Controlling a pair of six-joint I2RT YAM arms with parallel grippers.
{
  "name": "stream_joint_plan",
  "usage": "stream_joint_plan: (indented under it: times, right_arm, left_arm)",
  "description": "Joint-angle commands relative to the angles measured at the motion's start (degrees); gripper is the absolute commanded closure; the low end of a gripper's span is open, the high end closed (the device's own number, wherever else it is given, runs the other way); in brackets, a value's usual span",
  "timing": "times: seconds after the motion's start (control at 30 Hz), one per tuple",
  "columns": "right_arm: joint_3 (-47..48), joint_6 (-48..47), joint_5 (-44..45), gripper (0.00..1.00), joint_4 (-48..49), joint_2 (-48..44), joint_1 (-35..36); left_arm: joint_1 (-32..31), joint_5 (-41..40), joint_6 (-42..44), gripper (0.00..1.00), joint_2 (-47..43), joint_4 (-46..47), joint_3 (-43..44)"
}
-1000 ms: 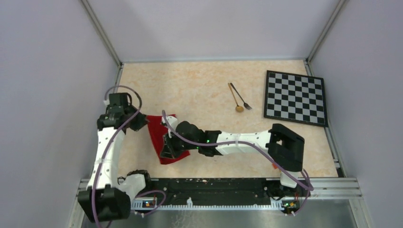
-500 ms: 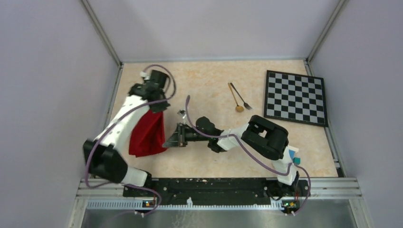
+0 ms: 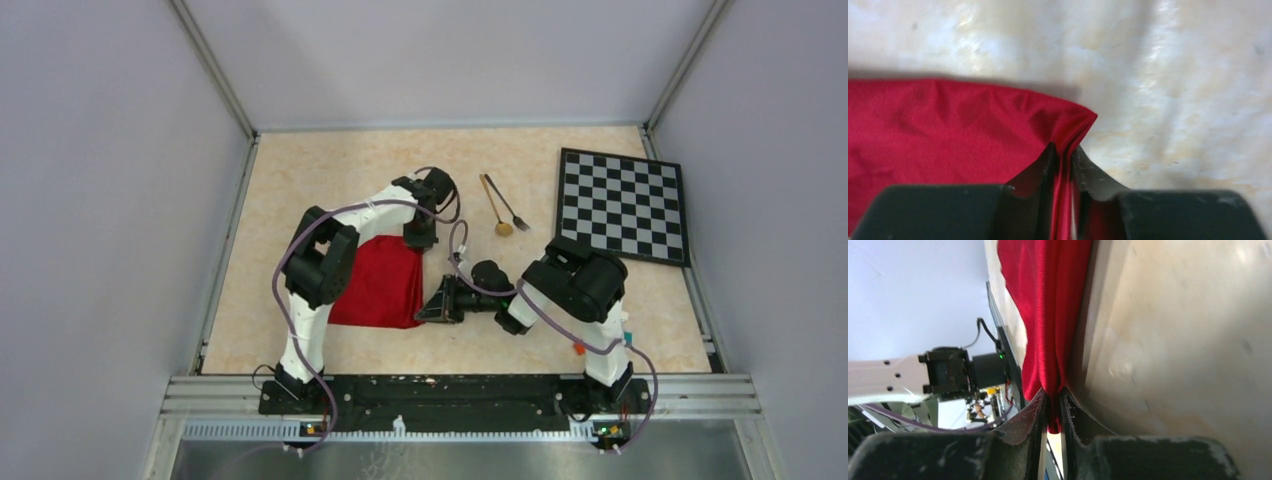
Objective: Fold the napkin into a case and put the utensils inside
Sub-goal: Turn over the upper triangle folded napkin at the center of the board.
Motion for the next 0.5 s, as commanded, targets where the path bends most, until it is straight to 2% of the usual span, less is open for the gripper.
stream_joint_plan:
  times: [0.0,0.03,0.1,0.2,0.33,0.47]
  right_arm:
    - [-3.57,-4.55,-0.67,0.81,-4.06,-5.02,-0.69]
    - [-4.05,-5.53,0.12,0.77,-6.79,-6.78,-0.79]
    - [-4.71,-8.07,1.68,0.69,-12.16,-10.21,-1.04]
    - [-5.91,-12.81,4.18,0.6,-21.35,-16.65,-1.69]
    - [-5.78,-18.47,6.52,0.56,-32.02,-23.05,-3.17]
    - [-2.75,-21.24,4.62,0.58,-34.94,-21.34,-4.51]
  left_arm:
    - [1.09,6.13,2.71,0.57,-4.4,8.8,0.67]
    - [1.06,7.47,3.66,0.43,-5.65,9.29,-0.44]
    - [1.05,9.02,4.55,0.27,-11.03,10.06,-3.43]
    - [1.09,11.52,6.36,0.1,-20.69,11.12,-10.05]
    - [1.1,15.5,7.96,0.08,-32.21,11.19,-21.73]
    - [0.92,19.13,5.72,0.19,-39.7,10.97,-32.02]
